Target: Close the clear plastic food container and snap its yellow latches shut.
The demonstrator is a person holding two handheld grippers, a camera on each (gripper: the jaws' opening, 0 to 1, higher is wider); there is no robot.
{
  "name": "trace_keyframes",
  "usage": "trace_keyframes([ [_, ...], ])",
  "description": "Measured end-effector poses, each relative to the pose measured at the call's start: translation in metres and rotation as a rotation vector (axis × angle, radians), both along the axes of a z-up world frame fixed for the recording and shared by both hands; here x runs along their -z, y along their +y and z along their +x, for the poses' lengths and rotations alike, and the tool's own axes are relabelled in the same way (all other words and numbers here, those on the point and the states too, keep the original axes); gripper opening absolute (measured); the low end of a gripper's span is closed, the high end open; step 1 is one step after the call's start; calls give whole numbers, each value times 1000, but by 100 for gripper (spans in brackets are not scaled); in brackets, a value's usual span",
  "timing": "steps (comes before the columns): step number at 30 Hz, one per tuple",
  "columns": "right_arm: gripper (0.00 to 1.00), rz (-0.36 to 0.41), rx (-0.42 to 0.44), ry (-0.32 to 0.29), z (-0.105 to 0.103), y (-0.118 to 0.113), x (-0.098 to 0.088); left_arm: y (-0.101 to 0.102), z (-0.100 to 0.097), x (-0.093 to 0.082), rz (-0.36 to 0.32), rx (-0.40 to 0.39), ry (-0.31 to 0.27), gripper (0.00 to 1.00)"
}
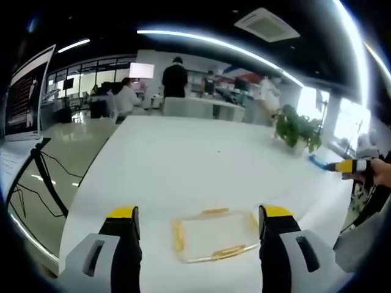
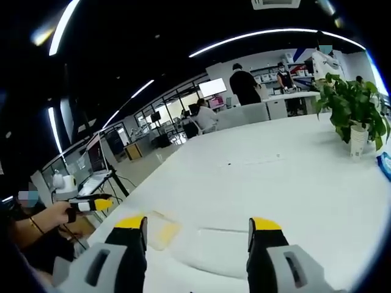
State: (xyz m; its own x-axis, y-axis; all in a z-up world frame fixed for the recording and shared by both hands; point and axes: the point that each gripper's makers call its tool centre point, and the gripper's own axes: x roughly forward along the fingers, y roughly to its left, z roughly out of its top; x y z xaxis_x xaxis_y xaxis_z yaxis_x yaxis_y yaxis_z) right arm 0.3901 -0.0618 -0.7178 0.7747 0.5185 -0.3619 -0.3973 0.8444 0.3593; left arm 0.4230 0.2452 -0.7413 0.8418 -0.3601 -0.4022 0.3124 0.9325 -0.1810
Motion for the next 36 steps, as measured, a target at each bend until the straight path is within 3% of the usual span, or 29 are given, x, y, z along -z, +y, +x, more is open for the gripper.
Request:
trace_keyframes([
  [9, 64, 9, -14, 4, 10, 18, 3, 5, 2, 11, -2, -5, 15, 75],
  [14, 62, -45, -33, -11, 14, 33, 6, 8, 3, 15, -5, -7, 23, 73],
  [36, 50, -77, -83, -15, 34, 81, 21, 13, 18, 38, 54, 9, 57, 64],
])
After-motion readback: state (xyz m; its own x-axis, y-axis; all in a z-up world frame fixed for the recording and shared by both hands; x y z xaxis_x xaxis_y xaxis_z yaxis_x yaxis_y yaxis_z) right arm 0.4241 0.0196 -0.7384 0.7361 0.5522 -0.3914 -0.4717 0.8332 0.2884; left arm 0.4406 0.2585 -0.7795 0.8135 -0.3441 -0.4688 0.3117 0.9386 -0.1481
